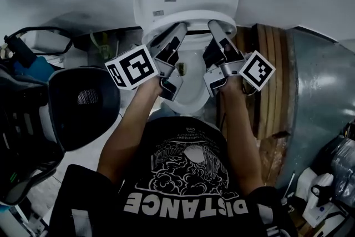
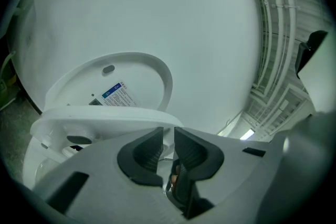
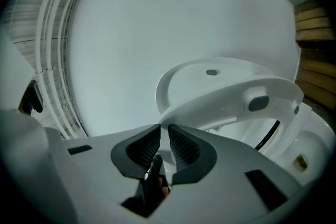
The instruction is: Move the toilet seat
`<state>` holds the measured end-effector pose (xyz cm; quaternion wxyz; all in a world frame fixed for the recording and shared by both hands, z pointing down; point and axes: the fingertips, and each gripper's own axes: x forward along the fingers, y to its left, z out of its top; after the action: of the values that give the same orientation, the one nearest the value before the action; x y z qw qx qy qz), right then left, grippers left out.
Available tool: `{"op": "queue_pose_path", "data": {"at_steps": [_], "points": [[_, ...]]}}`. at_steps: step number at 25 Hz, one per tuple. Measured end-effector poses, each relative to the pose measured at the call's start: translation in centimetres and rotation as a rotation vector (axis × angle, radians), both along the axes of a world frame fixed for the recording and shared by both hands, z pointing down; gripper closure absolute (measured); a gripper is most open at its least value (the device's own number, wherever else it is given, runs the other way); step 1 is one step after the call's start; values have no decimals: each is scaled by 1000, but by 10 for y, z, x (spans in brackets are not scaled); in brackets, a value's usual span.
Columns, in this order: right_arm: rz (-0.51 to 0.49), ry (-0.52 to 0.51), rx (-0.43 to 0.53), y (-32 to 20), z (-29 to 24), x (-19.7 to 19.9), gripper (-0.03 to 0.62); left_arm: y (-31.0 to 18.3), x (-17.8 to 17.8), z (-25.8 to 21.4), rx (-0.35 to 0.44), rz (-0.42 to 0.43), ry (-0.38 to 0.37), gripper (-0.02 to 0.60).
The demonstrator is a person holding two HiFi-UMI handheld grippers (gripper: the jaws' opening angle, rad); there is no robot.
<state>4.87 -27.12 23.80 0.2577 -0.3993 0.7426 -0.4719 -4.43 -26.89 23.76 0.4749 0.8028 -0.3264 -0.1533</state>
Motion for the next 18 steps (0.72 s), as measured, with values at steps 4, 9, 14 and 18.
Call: {"op": "queue_pose_path", "data": {"at_steps": [4,9,14,18], "points": [[27,10,4,-31,6,3,537,-31,2,4,0,45,0,505],[28,53,12,-41,-1,-1,542,-40,0,-3,25,49,-31,514],[18,100,9,-53,0,-2,546,-52,-2,-2,30,30,-39,540],[3,140,20,-54,-2,-4,548,-53,-4,-5,53,8,-64,549]]}}
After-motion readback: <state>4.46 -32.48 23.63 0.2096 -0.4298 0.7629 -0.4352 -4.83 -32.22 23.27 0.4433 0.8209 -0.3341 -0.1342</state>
